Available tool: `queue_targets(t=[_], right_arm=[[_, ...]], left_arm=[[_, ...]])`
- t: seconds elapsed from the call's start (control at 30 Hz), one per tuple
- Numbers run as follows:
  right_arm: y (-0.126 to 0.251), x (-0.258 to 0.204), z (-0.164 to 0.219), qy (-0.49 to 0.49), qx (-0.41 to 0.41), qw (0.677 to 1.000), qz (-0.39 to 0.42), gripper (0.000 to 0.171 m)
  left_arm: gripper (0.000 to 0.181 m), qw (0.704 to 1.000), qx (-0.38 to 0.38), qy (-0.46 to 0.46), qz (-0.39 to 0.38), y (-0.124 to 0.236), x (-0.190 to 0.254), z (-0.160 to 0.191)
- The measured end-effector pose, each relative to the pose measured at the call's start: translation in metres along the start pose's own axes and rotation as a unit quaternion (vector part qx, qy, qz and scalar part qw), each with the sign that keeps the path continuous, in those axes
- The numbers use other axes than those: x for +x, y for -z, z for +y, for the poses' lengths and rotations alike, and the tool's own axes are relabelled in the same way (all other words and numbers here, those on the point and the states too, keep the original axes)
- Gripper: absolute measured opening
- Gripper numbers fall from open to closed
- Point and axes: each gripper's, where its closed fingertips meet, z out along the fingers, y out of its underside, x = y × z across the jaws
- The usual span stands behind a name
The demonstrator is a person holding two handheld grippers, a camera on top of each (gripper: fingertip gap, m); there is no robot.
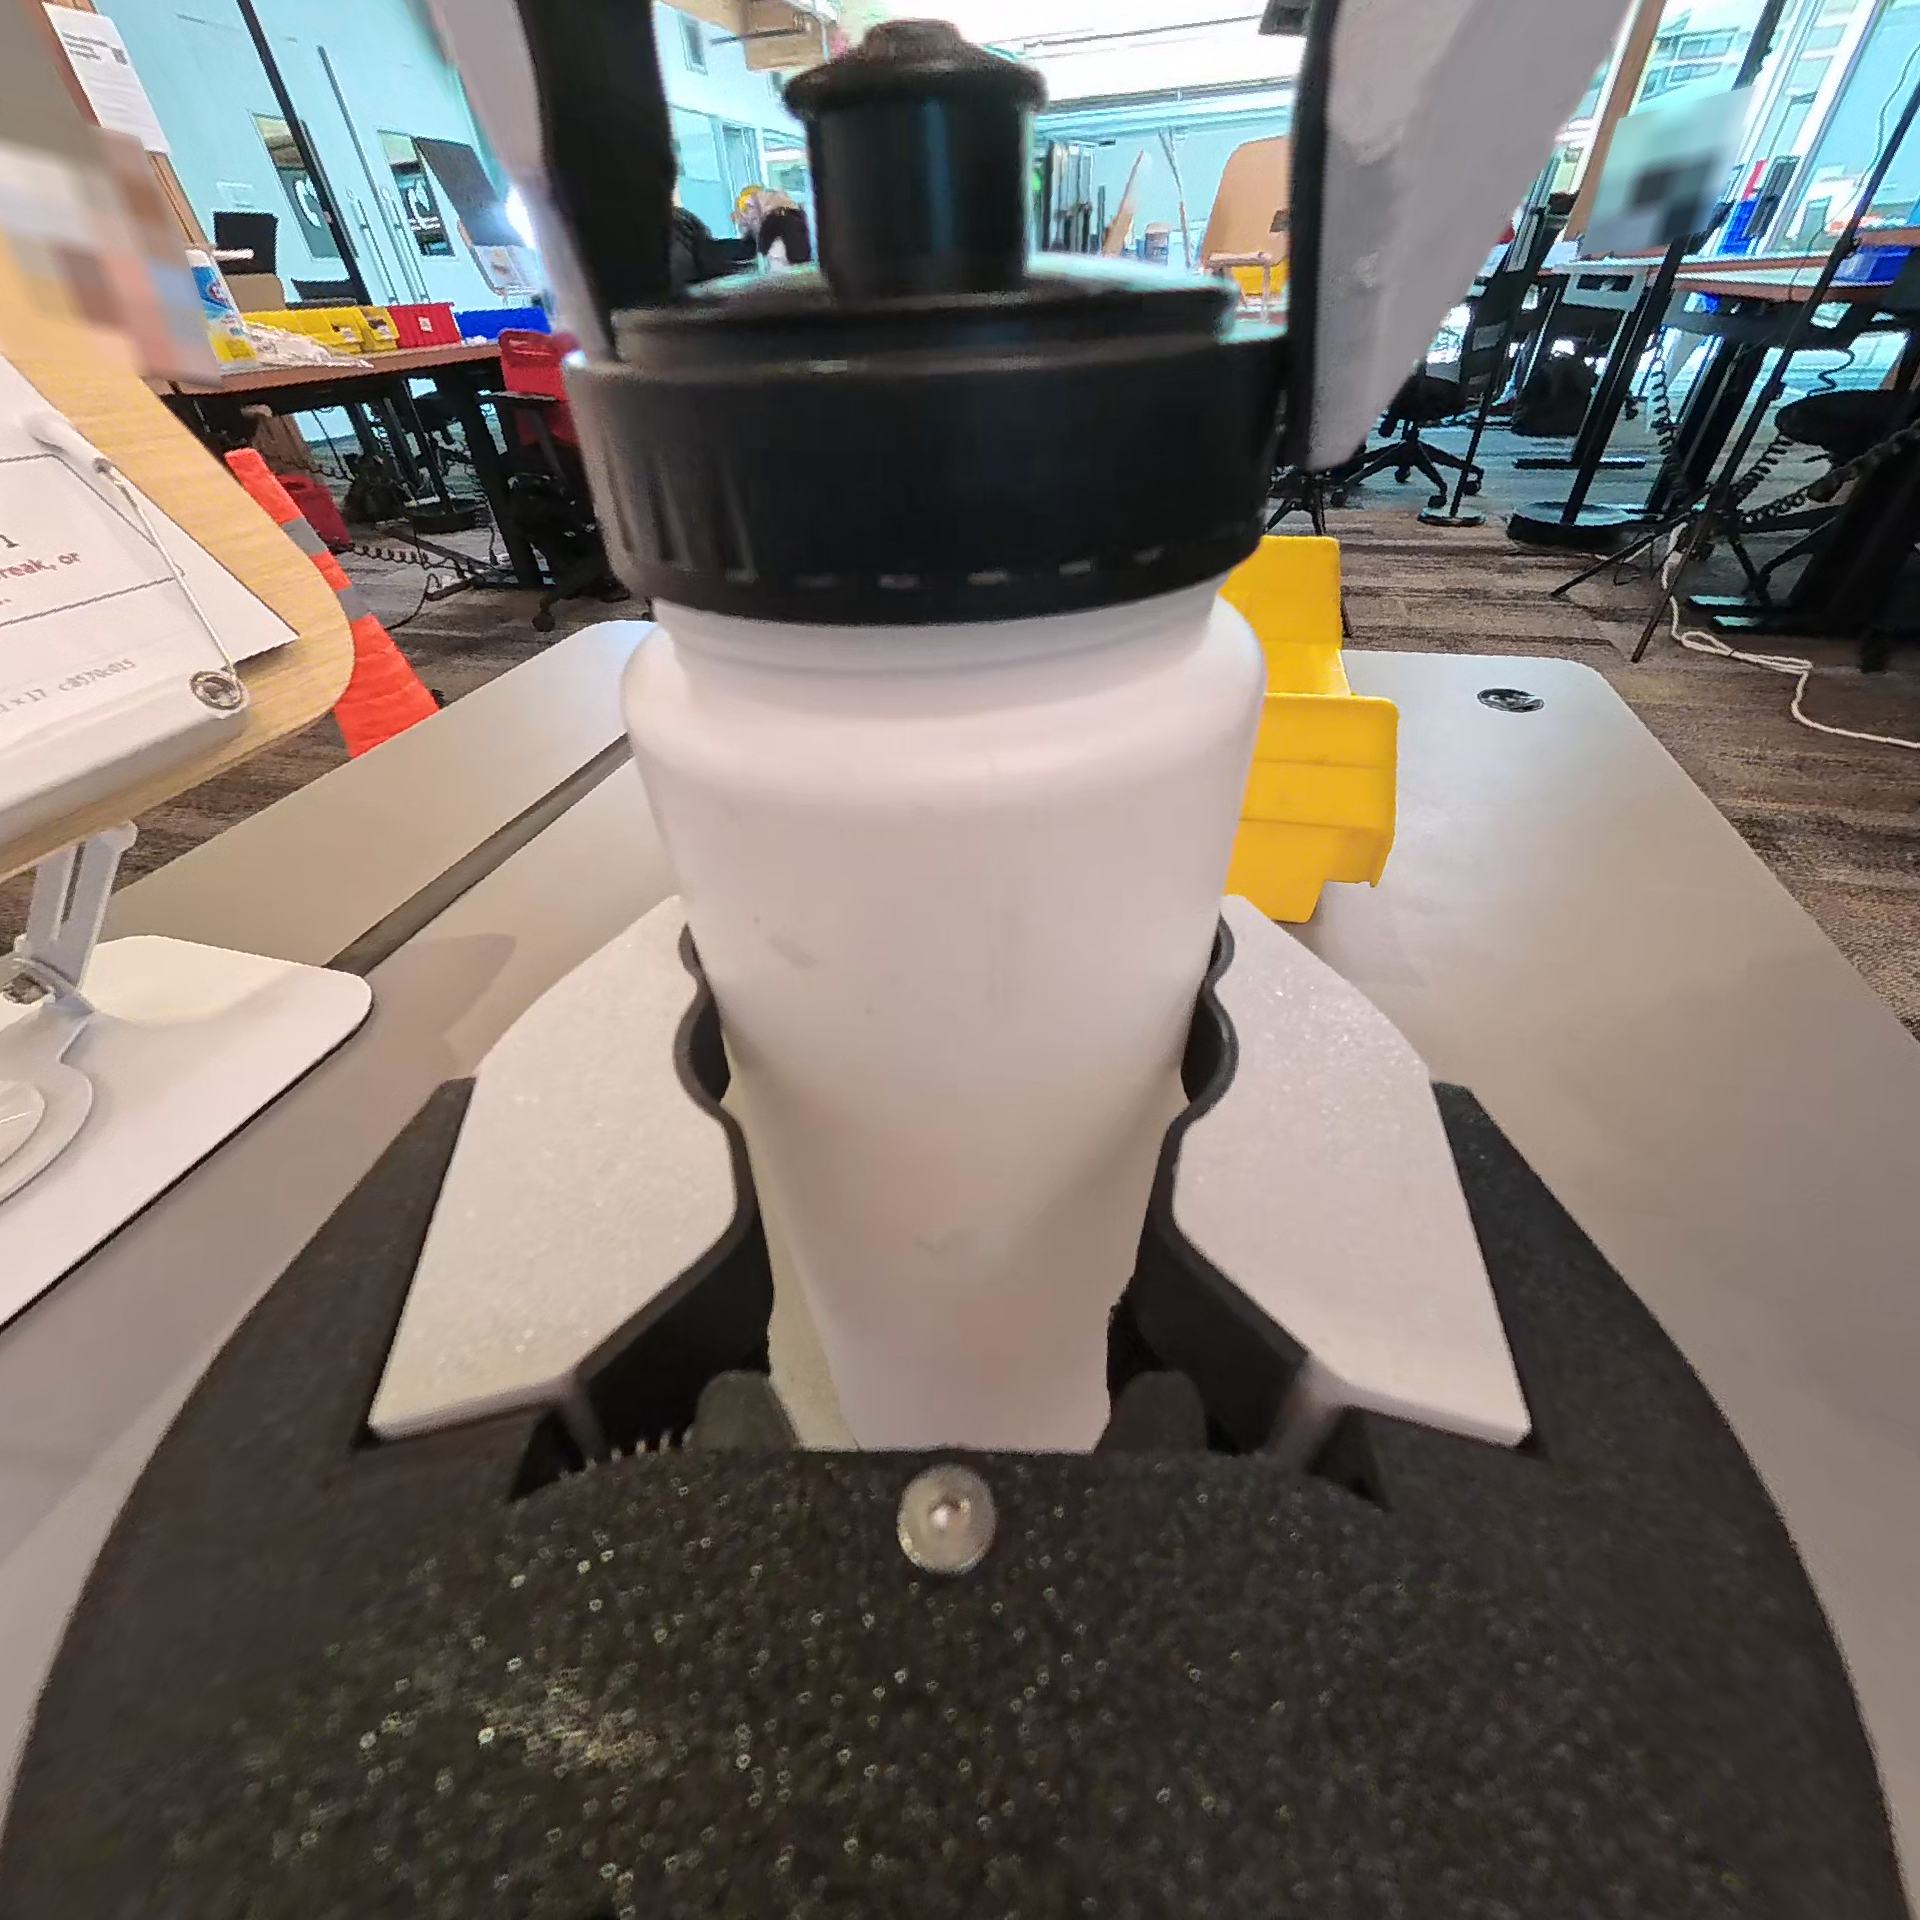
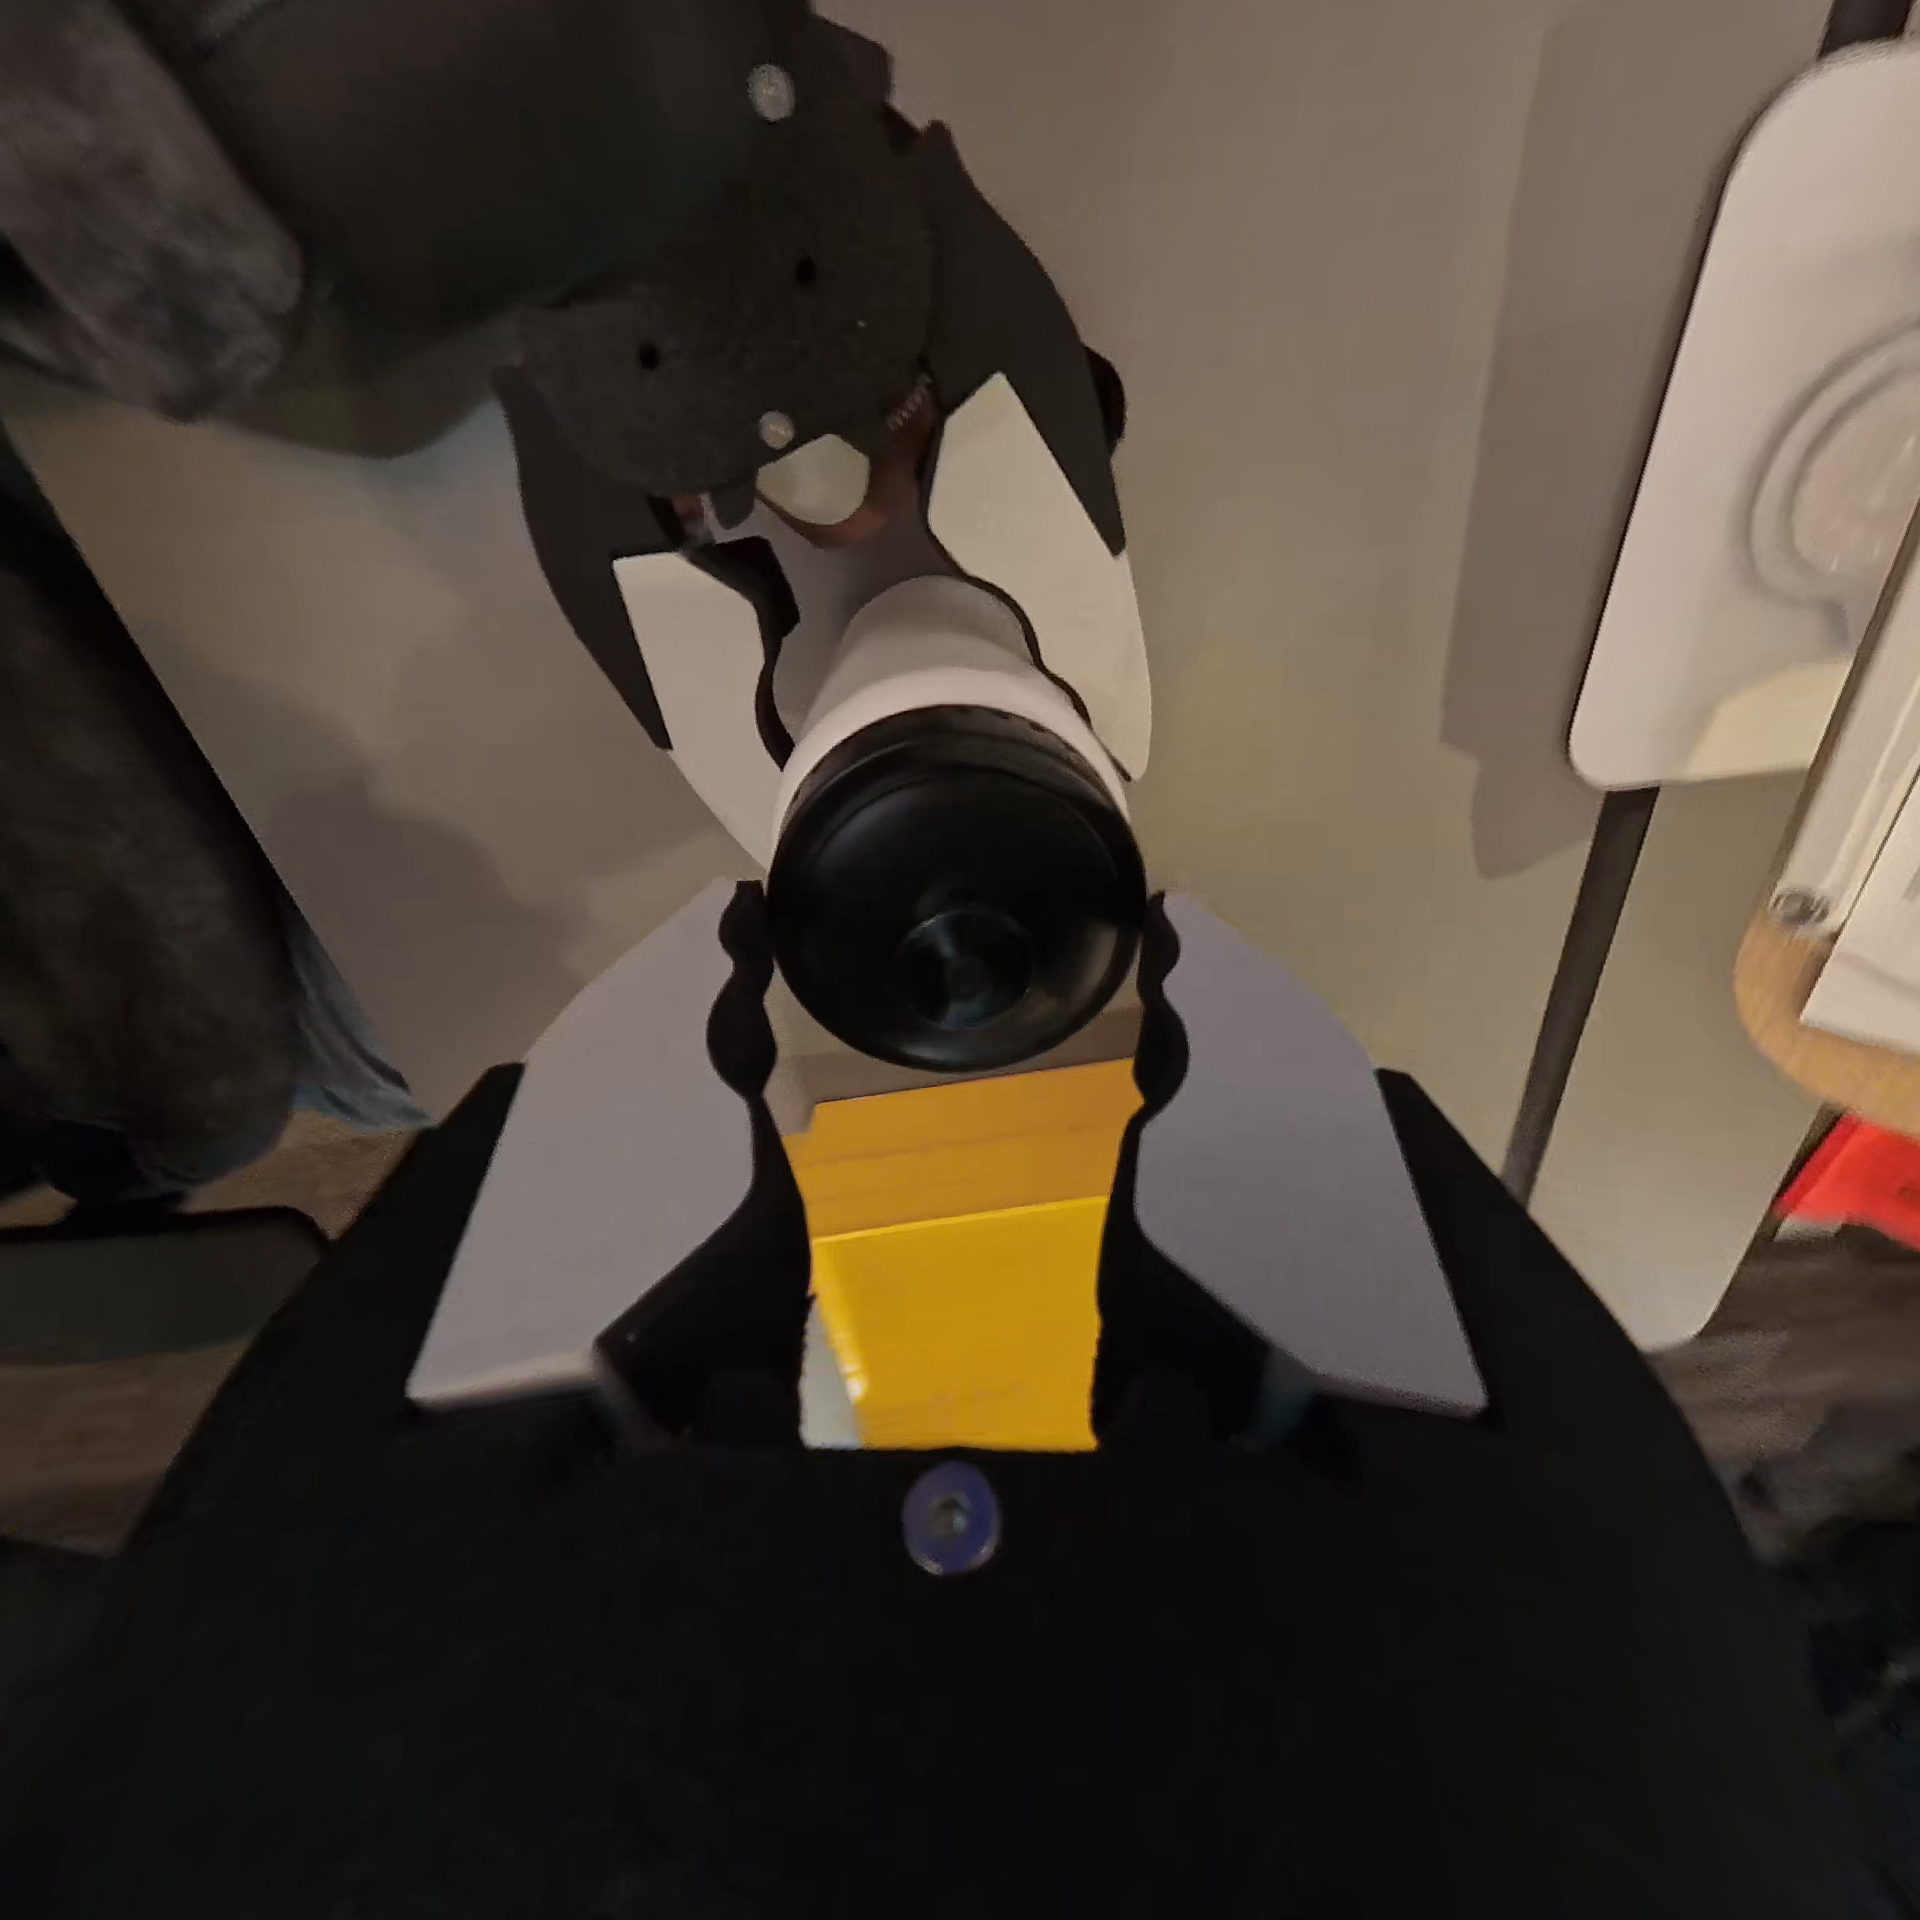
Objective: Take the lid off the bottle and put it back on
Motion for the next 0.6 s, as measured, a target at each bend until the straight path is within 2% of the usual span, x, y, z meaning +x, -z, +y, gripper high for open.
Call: queue_targets(t=[0.1, 0.23, 0.33, 0.47, 0.53, 0.6], right_arm=[[0.0, -0.001, 0.0, -0.151, -0.02, 0.988, 0.024, 0.068], [-0.004, 0.001, -0.001, -0.189, -0.018, 0.98, 0.056, 0.07], [0.0, -0.002, -0.002, -0.134, -0.022, 0.99, 0.037, 0.073], [0.009, 0.001, 0.002, 0.06, -0.014, 0.997, 0.036, 0.084], [0.009, 0.001, 0.005, 0.124, -0.009, 0.992, 0.03, 0.079], [0.009, -0.004, 0.002, 0.142, 0.011, 0.99, 0.001, 0.07]], left_arm=[[0.087, 1.0, -0.001, 0.001, 0.0, 0.0, 0.0, 0.0], [0.087, 1.0, 0.0, 0.001, -0.001, 0.0, 0.0, 0.0], [0.087, 1.0, 0.0, 0.0, -0.001, 0.0, 0.0, 0.0], [0.087, 1.0, 0.0, 0.002, 0.001, 0.0, 0.0, 0.0], [0.087, 1.0, -0.001, 0.001, 0.001, 0.0, 0.0, 0.0], [0.087, 1.0, -0.001, 0.001, 0.001, 0.0, 0.0, 0.0]])
